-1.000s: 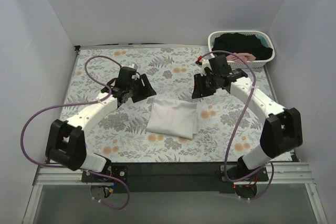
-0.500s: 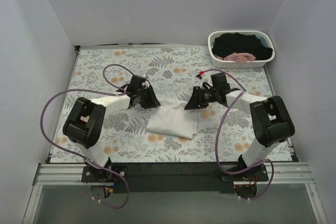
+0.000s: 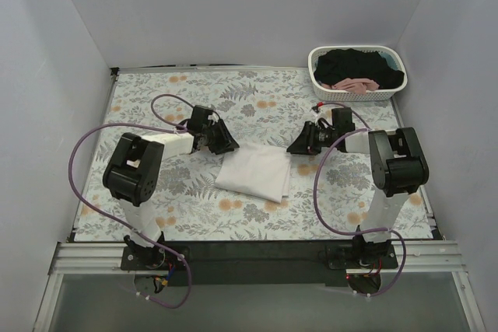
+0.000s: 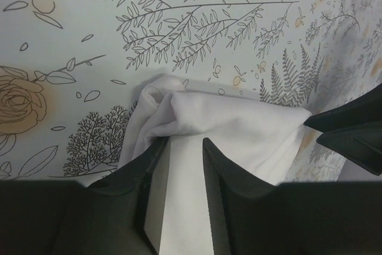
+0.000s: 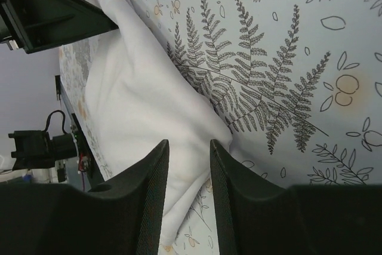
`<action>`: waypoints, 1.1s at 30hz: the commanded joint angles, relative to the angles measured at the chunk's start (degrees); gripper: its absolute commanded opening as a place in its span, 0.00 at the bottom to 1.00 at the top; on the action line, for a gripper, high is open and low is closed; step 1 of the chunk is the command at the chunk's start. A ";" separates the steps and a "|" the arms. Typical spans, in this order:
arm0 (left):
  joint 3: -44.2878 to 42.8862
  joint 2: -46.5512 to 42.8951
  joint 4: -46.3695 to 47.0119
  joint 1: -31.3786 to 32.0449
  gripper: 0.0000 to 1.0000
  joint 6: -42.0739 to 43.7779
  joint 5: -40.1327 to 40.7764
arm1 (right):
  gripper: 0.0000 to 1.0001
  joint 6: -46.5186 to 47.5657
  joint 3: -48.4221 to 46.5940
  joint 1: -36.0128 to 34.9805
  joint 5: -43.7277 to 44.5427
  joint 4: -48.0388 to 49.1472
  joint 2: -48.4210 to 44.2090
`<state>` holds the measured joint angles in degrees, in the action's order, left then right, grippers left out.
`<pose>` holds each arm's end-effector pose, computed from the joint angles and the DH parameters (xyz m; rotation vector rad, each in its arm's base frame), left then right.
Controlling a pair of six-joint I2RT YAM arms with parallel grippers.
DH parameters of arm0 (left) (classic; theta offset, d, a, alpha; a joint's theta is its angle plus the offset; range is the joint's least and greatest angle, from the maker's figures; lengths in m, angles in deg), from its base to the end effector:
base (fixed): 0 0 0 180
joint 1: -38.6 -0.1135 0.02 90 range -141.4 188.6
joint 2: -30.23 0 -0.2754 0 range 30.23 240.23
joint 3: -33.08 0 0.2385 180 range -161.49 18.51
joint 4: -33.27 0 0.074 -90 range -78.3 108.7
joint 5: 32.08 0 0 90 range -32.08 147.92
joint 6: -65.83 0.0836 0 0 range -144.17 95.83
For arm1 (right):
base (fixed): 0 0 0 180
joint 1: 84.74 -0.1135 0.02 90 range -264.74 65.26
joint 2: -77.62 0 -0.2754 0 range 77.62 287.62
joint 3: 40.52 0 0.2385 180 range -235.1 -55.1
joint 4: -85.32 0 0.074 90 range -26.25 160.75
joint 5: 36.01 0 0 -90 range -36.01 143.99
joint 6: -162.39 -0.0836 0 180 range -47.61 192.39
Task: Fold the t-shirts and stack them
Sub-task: Fold the tshirt
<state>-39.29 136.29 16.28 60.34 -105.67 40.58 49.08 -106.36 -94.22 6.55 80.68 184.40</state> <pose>0.3550 -0.1684 0.1269 -1.2445 2.4677 -1.0341 0.3558 0.1218 0.1277 -0.1348 2.3692 1.2537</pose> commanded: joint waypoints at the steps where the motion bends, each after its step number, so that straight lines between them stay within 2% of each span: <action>1: 1.11 -6.46 -1.36 -0.47 0.31 -2.26 -0.05 | 0.40 -2.00 -1.47 -0.02 -3.97 3.34 -2.97; 3: 2.95 -12.15 -1.45 -0.29 0.37 -2.70 -0.15 | 0.40 -3.14 0.45 -0.19 -4.68 3.34 -7.36; 4: 3.74 -14.19 -2.06 -0.29 0.45 -3.05 0.03 | 0.40 -3.41 1.51 -0.45 -4.94 3.34 -8.94; 7: 8.57 -22.44 -2.77 -0.20 0.51 -4.02 0.12 | 0.42 -5.25 5.71 -2.65 -6.78 4.30 -14.75; 12: 18.14 -29.59 -2.51 1.46 0.48 -5.52 -1.29 | 0.44 -8.93 13.11 -12.38 -7.41 8.60 -20.21; 17: 27.47 -29.95 2.06 1.73 0.36 -7.71 -0.77 | 0.45 -13.59 21.63 -17.50 -5.73 20.09 -17.15; 22: 31.25 -27.05 6.63 1.73 0.29 -11.40 -0.67 | 0.44 -11.15 24.89 -16.11 -5.73 22.32 -8.97; 25: 34.24 -27.40 9.35 1.82 0.28 -15.88 -2.16 | 0.43 -9.30 26.04 -11.46 -6.17 22.15 -5.27; 28: 37.14 -30.11 10.85 3.22 0.28 -18.96 -2.08 | 0.42 -8.42 26.04 -6.36 -6.96 21.80 -5.79; 33: 37.07 -37.23 11.46 3.58 0.31 -20.54 -0.24 | 0.44 -12.54 22.36 -5.29 -8.99 21.44 -12.11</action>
<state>-1.67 103.79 26.21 63.86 -123.92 38.37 37.23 -81.64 -99.44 -2.92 101.03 176.45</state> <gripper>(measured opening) 0.304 0.437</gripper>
